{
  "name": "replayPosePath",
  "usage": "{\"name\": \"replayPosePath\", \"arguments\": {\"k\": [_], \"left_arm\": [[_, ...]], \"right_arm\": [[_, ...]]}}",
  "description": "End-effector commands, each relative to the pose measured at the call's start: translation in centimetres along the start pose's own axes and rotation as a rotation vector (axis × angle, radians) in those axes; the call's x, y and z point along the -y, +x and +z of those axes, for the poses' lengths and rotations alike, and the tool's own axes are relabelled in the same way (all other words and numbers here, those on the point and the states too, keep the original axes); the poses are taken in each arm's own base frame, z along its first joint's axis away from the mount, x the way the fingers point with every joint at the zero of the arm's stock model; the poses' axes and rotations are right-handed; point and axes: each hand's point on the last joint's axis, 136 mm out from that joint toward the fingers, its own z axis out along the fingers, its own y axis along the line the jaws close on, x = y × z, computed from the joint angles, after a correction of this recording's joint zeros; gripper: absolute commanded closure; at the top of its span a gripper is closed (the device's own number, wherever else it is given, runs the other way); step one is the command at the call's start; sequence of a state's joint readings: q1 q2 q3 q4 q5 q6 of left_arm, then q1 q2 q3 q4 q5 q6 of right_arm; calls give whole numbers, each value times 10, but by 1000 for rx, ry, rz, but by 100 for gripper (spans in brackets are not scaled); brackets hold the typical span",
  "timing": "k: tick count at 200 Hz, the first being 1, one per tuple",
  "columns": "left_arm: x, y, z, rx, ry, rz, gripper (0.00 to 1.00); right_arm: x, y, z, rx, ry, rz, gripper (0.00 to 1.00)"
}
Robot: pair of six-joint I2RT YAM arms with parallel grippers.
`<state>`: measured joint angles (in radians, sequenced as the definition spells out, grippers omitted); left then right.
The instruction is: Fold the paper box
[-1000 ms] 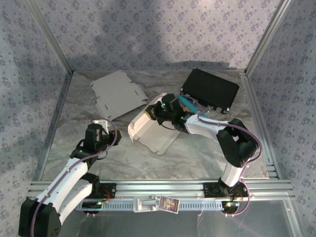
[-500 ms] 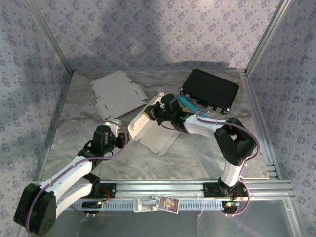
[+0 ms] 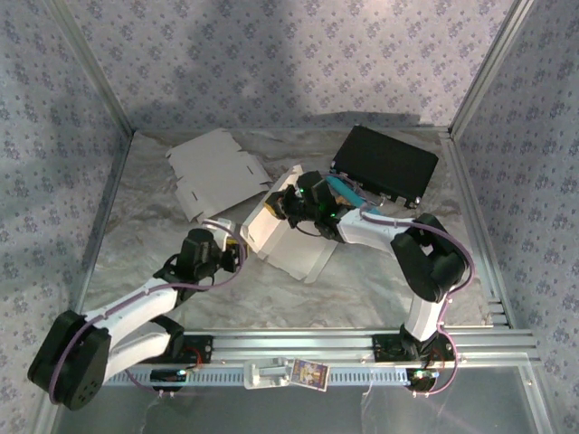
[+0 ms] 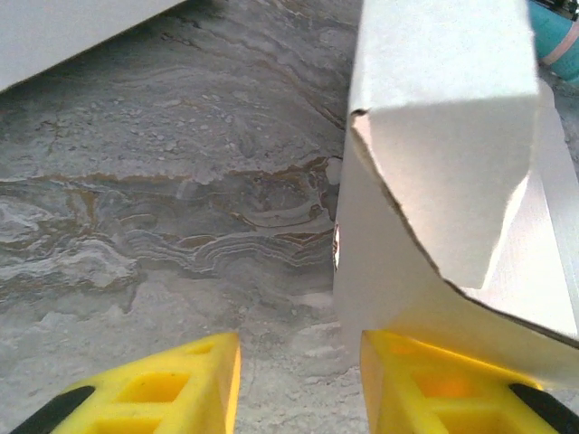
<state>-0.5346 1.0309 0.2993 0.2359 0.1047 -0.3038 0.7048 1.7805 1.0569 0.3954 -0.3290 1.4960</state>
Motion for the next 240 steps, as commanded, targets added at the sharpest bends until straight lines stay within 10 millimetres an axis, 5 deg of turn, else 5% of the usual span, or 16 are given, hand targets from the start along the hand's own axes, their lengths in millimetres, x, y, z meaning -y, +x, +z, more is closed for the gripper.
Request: {"name": "replayPosePath", "arguments": {"k": [1,172,240], "left_arm": [[17,-26,1,66,59,39,59],[50,-34,5,109,252,34,58],[33,-35,19,87,164,46,61]], "right_arm": [[3,4,5,-18,-12,24,100],[-5,-15,0,19,-60,99,100],[-6,-12,2,14,-88,130,100]]}}
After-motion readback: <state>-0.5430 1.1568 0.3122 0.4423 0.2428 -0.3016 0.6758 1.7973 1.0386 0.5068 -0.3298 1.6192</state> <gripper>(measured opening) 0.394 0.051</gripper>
